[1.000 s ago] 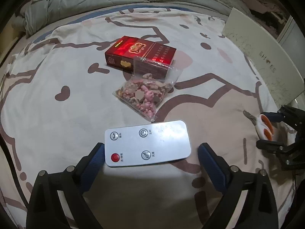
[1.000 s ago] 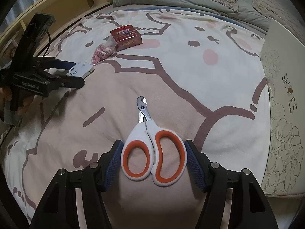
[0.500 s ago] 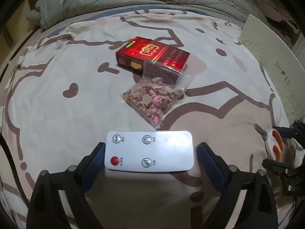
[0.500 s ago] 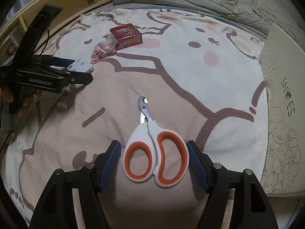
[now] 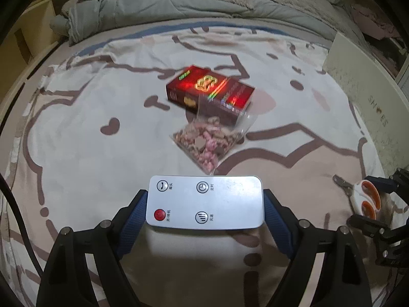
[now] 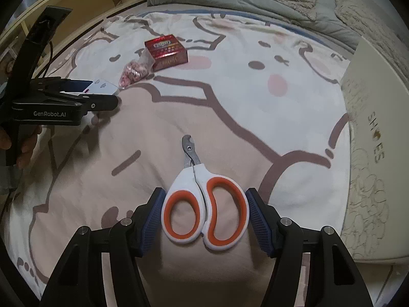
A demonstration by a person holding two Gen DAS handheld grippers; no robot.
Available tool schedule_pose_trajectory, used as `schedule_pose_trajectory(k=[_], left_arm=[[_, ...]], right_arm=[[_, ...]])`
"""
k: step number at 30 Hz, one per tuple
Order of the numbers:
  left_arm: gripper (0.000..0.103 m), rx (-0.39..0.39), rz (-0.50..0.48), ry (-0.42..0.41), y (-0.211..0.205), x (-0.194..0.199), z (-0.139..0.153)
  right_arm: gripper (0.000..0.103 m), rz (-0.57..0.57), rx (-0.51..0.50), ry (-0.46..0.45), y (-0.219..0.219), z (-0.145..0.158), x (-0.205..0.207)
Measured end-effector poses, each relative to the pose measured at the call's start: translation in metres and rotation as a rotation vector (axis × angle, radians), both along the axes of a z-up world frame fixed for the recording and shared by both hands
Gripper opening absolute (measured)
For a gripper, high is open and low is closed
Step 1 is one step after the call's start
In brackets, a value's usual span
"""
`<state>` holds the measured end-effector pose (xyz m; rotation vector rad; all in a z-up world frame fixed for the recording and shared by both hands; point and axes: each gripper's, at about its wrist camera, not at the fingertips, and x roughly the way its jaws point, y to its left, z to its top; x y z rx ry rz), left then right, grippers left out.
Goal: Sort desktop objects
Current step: 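Lift the white remote with the left gripper while the right gripper lifts the scissors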
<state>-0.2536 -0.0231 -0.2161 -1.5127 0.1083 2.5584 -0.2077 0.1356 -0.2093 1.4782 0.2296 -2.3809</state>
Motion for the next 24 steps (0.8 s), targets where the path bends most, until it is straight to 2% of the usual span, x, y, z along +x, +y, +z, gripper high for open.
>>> schedule_pose_trajectory(k=[9,18,24], left_arm=[[0.086,0.059,0.096,0.06,0.008,-0.003,0.037],[0.086,0.09,0.137,0.199,0.019,0.001,0.091],[0.086,0.057,0.111,0.262,0.033,0.016,0.112]], right_arm=[[0.065,0.002,0.001,0.045,-0.002,0.021,0.002],[0.065,-0.043,0.001,0.104,0.01,0.05,0.002],[0.065,-0.082,-0.039,0.182,0.021,0.084,0.002]])
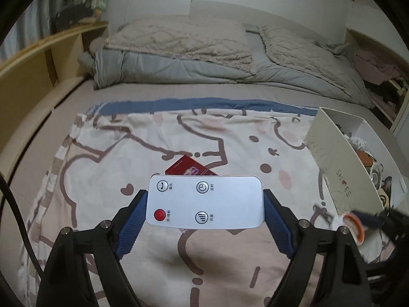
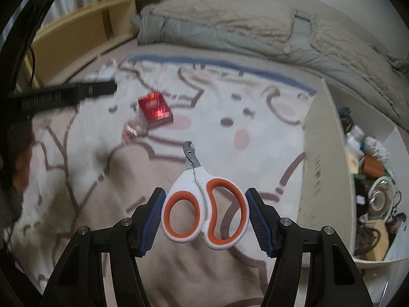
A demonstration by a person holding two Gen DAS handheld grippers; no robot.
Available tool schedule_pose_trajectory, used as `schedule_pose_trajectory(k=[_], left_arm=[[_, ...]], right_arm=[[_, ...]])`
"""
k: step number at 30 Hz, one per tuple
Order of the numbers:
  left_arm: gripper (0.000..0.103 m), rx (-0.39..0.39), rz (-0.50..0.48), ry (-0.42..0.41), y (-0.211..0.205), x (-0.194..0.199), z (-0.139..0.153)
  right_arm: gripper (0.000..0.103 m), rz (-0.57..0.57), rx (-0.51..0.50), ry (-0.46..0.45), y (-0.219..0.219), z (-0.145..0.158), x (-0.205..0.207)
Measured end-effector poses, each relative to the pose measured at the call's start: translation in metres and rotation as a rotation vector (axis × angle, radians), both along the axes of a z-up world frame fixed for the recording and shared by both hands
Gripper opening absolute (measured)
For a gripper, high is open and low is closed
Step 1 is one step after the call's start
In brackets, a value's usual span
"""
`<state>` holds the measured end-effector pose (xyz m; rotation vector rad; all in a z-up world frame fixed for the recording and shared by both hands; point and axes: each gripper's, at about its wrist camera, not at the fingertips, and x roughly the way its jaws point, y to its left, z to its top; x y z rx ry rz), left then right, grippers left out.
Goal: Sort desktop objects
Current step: 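Lift the white remote with the left gripper while the right gripper lifts the scissors, then carry the remote and scissors with both grippers over the white storage box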
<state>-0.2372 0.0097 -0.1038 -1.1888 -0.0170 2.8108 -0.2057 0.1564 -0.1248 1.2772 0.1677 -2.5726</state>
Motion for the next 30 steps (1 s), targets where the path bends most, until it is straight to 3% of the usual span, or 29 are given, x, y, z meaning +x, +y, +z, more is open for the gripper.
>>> schedule_pose_trajectory(k=[4,13,30], left_arm=[[0.086,-0.028,-0.013,0.034,0.017,0.014,0.013],[0.086,0.027,-0.058,0.115,0.048,0.044,0.048],[0.086,0.049,-0.019,0.165,0.048,0.072,0.072]], right_arm=[[0.065,-0.016,-0.016,0.043,0.006,0.018,0.003],[0.065,-0.075,-0.037,0.105,0.025,0.05,0.018],[0.065,-0.143,-0.087,0.2,0.058,0.095,0.043]])
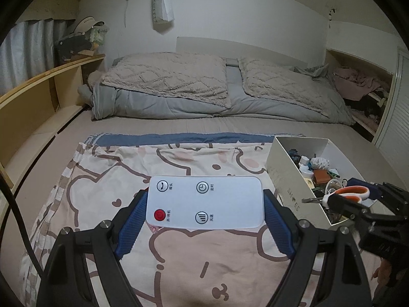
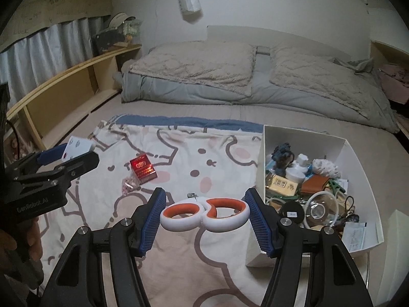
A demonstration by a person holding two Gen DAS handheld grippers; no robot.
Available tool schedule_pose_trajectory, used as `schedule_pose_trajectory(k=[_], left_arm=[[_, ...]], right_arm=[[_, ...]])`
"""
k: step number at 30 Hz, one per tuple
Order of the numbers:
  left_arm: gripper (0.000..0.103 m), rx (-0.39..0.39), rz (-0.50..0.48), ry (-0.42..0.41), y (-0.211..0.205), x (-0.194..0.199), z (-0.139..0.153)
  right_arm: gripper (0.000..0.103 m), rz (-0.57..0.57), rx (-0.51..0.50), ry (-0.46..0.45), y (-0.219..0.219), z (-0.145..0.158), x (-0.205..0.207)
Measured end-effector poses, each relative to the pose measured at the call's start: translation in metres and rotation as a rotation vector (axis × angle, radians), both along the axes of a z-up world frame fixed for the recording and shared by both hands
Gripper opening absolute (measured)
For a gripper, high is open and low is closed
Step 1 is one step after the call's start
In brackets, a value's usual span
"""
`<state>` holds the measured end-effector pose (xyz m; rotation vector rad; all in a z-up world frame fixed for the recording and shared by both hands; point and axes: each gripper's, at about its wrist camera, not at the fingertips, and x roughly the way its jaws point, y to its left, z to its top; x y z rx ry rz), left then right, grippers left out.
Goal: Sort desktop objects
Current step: 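Carry the remote and scissors with both grippers over the white storage box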
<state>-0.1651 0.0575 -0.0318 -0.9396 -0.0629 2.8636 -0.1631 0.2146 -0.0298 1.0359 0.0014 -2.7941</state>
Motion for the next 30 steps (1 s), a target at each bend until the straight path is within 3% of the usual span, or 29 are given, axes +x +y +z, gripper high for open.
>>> schedule_pose_trajectory(k=[6,19,30], left_arm=[[0.086,0.013,0.006,0.0,-0.001,-0.001,0.004],[0.086,0.0,-0.112,0.016,0.045,-0.013,0.015],[0.086,0.058,-0.209,0.043,0.097,-0.032,0.021]], right_arm=[[0.065,-0.024,-0.009,0.022,0.011,0.011,0.003],[0.065,-0.169,-0.017,0.069,0.063,0.038,-0.005],[0.065,-0.351,-0.02,0.042,0.125,0.024,-0.015]])
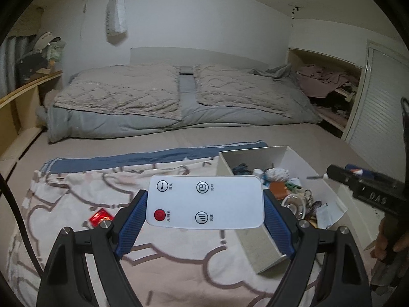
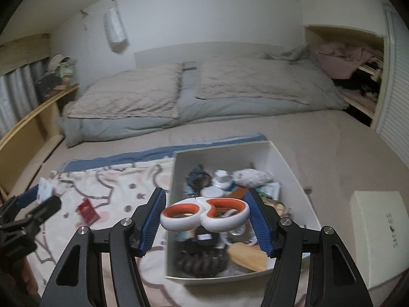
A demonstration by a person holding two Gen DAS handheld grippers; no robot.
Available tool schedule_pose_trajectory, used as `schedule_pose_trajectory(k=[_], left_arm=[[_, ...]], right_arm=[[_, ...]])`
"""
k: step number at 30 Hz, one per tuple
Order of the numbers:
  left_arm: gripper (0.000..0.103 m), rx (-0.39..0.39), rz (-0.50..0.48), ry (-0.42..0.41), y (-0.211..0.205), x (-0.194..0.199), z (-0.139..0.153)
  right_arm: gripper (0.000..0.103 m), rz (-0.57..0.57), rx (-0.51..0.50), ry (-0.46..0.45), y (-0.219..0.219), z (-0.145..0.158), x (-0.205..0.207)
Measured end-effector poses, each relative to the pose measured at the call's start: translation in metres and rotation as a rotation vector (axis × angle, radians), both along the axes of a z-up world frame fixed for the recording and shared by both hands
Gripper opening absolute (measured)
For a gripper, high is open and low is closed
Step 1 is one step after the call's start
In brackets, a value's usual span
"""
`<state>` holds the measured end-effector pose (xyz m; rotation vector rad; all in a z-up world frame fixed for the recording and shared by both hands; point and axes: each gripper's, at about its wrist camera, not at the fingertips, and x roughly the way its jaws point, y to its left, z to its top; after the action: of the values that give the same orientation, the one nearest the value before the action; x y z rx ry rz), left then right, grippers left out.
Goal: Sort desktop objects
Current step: 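Carry the remote and scissors with both grippers over the white storage box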
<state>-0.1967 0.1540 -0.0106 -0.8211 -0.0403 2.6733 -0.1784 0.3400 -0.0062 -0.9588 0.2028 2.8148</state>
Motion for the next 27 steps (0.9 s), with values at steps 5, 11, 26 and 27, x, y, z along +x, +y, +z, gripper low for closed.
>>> schedule_pose_trajectory(k=[5,11,26,27], left_arm=[[0.086,0.005,-0.031,-0.004,0.022,-0.007,-0.004],[0.086,0.011,-0.065,0.014,0.043,-0.009,0.001],[0.086,0.06,-0.222,-0.081,0.104,-0.023,-0.019],[0.086,0.06,-0.234,-0.091,0.109,-0.023,-0.021]], right_arm=[[0.065,-0.031,-0.009,-0.01,0.016,-0.006,-0.001],[0.065,-0.044,-0.02,-0.001,0.027,-0.006,-0.002],[0.065,-0.092,-0.043,-0.003,0.05,-0.008,-0.001],[0.065,-0.093,-0.042,-0.006,0.052,-0.009,-0.002]])
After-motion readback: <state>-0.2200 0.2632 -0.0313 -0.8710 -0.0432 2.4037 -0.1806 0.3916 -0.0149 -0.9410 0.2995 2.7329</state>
